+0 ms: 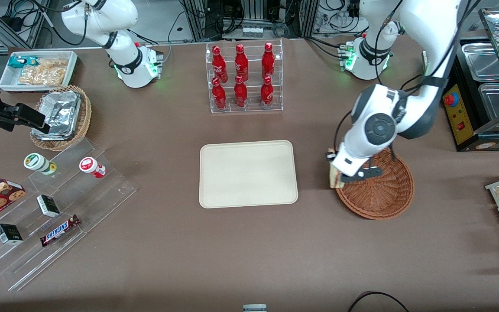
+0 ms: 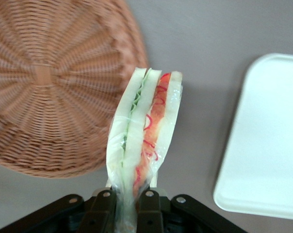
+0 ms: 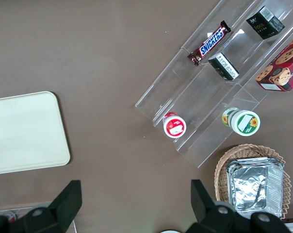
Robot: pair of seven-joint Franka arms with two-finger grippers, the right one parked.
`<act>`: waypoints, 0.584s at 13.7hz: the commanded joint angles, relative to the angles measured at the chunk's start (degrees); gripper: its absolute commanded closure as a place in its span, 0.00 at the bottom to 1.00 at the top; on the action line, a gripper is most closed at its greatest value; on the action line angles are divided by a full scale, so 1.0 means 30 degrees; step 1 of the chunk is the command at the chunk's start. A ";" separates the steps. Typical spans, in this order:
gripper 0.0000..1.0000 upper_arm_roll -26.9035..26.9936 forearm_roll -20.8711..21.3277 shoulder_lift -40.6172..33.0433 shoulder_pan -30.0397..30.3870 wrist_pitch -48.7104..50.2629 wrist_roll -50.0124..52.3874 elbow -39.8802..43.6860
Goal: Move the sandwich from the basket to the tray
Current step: 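Lift the sandwich out of the basket with the left gripper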
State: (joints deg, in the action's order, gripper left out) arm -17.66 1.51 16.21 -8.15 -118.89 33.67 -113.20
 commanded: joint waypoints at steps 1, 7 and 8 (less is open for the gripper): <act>0.86 -0.0265 0.0112 0.1623 -0.1496 0.1072 0.1598 0.2424; 0.86 -0.0206 0.0406 0.5373 -0.5043 0.1779 0.6848 0.7406; 0.86 -0.0177 0.0435 0.5814 -0.5454 0.1807 0.7492 0.8022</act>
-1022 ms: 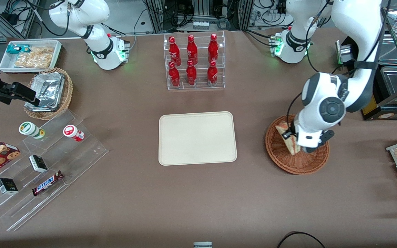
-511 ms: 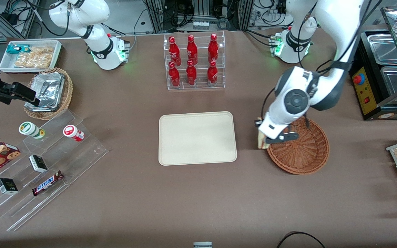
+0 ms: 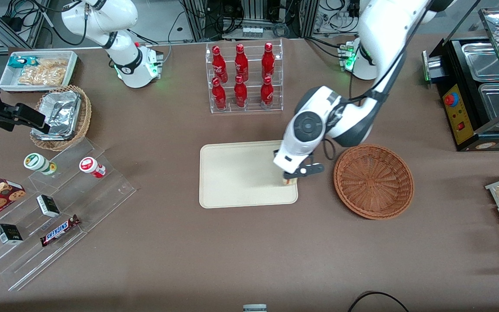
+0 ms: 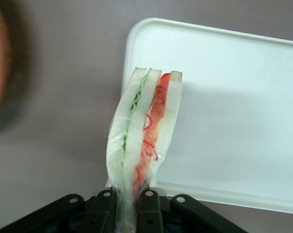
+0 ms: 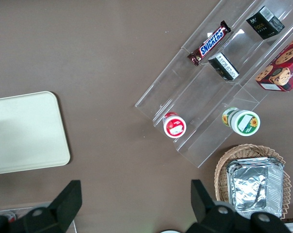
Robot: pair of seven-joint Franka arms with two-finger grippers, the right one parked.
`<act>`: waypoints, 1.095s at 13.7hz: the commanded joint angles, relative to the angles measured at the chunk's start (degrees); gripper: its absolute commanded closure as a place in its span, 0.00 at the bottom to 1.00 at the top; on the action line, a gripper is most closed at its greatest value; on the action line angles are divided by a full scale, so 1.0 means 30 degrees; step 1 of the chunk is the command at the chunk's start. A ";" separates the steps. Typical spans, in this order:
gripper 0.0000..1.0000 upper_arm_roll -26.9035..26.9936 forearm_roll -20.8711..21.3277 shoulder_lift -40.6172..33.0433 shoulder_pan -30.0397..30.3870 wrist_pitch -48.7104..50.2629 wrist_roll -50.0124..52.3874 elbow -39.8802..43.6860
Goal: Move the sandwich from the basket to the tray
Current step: 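Carry the sandwich over the cream tray and lower it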
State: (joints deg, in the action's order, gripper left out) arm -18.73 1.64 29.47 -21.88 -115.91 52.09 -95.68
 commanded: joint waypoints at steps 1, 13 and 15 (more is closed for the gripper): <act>0.86 0.0178 0.0447 0.1919 -0.1288 0.0785 0.1968 0.2767; 0.86 0.0207 0.2264 0.5819 -0.3957 -0.0766 0.5166 0.6464; 0.86 0.0207 0.2294 0.5996 -0.4016 -0.1088 0.5197 0.6493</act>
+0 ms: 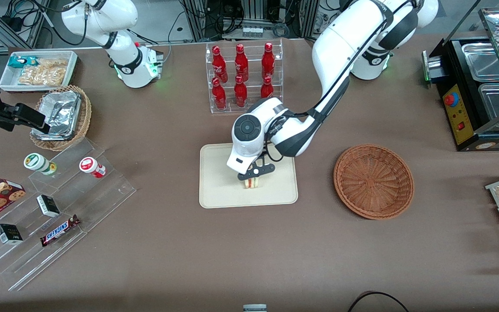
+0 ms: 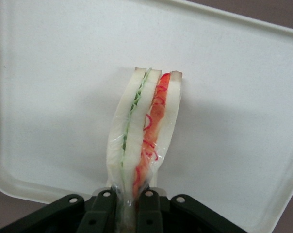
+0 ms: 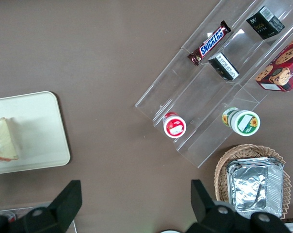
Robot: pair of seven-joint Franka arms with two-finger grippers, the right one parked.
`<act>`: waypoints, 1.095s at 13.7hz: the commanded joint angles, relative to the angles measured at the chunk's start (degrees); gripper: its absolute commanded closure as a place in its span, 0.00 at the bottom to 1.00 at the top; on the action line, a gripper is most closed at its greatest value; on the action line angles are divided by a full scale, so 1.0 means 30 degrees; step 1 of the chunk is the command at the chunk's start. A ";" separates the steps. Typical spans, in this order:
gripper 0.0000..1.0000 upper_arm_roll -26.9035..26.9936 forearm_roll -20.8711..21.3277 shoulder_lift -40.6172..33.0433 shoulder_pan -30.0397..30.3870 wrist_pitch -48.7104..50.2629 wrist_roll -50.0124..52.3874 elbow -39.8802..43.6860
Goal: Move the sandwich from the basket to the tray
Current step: 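Carry the sandwich over the cream tray and lower it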
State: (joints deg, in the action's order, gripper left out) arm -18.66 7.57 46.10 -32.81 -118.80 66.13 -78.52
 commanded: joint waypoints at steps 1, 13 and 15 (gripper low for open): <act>0.85 0.0212 0.0317 0.0569 -0.0373 -0.0359 0.0515 0.0772; 0.00 0.0649 0.0376 -0.2063 0.0501 0.1073 -0.0065 0.0626; 0.00 0.0710 0.0317 -0.2709 0.0740 0.2093 -0.1558 0.0537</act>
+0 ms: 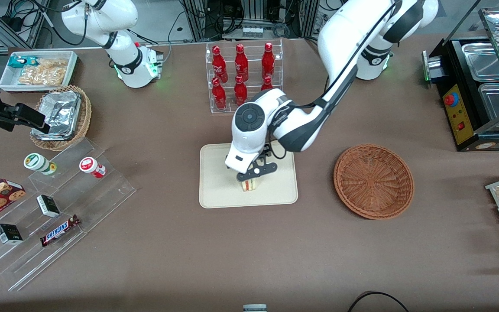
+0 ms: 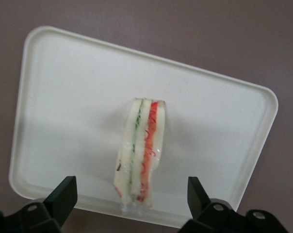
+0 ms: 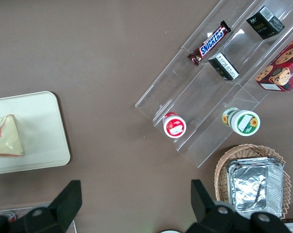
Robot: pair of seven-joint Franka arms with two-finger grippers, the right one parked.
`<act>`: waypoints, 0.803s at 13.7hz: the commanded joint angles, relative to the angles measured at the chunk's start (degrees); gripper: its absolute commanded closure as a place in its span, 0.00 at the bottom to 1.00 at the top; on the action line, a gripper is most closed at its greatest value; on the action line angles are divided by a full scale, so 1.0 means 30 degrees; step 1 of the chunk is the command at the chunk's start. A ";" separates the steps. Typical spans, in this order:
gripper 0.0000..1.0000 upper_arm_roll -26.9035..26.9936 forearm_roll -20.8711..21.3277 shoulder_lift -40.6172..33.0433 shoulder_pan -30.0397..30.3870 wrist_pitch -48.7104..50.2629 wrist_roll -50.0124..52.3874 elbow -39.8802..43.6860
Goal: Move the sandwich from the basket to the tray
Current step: 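Open the left gripper to release the sandwich onto the tray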
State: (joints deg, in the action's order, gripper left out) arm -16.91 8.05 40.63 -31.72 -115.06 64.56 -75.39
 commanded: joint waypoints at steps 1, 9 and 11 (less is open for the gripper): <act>0.00 0.0216 0.0218 -0.1206 0.0405 0.1231 -0.1506 -0.0504; 0.00 0.1887 -0.0162 -0.3870 0.2188 0.4280 -0.3819 -0.2023; 0.00 0.1887 -0.0395 -0.4779 0.2835 0.4310 -0.4757 -0.2931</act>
State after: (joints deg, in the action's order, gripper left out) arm -11.18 7.83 31.15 -24.56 -102.50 52.89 -78.98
